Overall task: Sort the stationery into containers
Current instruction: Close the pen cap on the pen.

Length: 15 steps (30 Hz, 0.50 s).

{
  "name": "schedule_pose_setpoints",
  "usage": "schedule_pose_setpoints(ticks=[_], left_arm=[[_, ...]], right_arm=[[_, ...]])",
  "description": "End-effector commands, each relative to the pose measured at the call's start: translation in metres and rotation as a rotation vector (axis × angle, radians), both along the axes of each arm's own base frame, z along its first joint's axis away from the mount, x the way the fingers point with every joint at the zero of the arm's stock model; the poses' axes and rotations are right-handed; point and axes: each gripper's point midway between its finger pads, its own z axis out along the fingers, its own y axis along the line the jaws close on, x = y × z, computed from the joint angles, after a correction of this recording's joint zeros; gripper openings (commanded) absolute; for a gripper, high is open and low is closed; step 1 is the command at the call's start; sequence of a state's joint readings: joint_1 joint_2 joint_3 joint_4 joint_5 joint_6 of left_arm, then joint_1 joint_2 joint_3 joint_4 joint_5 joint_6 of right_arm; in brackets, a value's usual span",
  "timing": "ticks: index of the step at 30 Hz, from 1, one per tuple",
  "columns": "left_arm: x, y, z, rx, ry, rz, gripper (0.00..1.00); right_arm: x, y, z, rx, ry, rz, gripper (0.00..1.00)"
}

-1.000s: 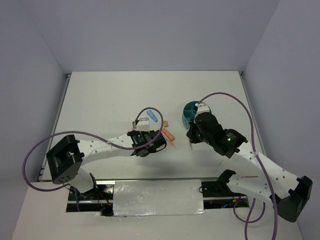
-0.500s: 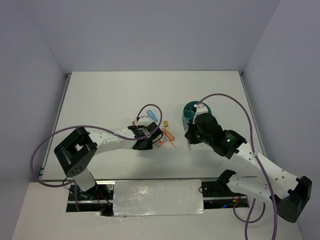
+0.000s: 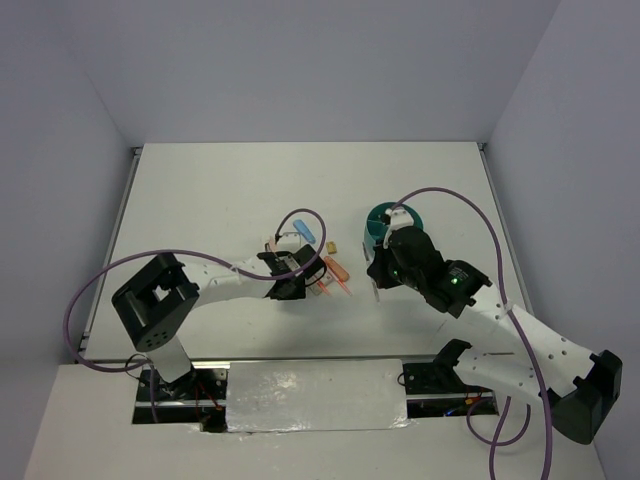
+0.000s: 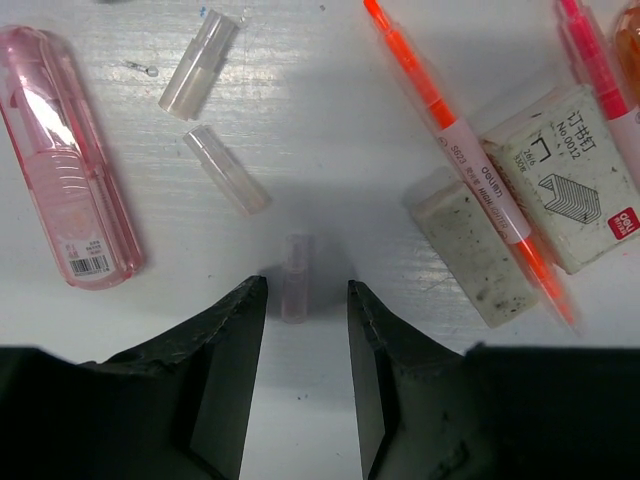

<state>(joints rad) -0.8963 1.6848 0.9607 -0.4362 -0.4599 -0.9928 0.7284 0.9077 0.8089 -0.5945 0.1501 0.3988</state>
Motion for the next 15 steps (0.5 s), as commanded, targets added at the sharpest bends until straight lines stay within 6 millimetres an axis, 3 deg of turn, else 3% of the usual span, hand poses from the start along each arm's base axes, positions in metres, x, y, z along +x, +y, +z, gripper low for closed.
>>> schedule_pose_setpoints(ticks=[1,10,12,13,15], left_arm=[[0.000,0.012,-0.012,0.057,0.014,0.001,0.50],[-0.007,0.016,-0.020,0.057,0.041,0.011,0.32],[-0.011,0.013,-0.019,0.033,0.053,0.006,0.21],[-0.014,0.012,-0.020,0.018,0.059,0.004,0.11],[-0.019,0.005,-0.016,-0.031,0.067,-0.006,0.04]], right_arm=[[0.005,0.005,0.004,0.019,-0.029,0.013,0.00],[0.004,0.007,0.006,0.028,-0.030,0.021,0.00],[0.003,0.009,0.006,0.035,-0.028,0.031,0.00],[0.003,0.010,0.007,0.041,-0.031,0.037,0.00],[0.002,0.013,0.008,0.059,-0.033,0.053,0.00]])
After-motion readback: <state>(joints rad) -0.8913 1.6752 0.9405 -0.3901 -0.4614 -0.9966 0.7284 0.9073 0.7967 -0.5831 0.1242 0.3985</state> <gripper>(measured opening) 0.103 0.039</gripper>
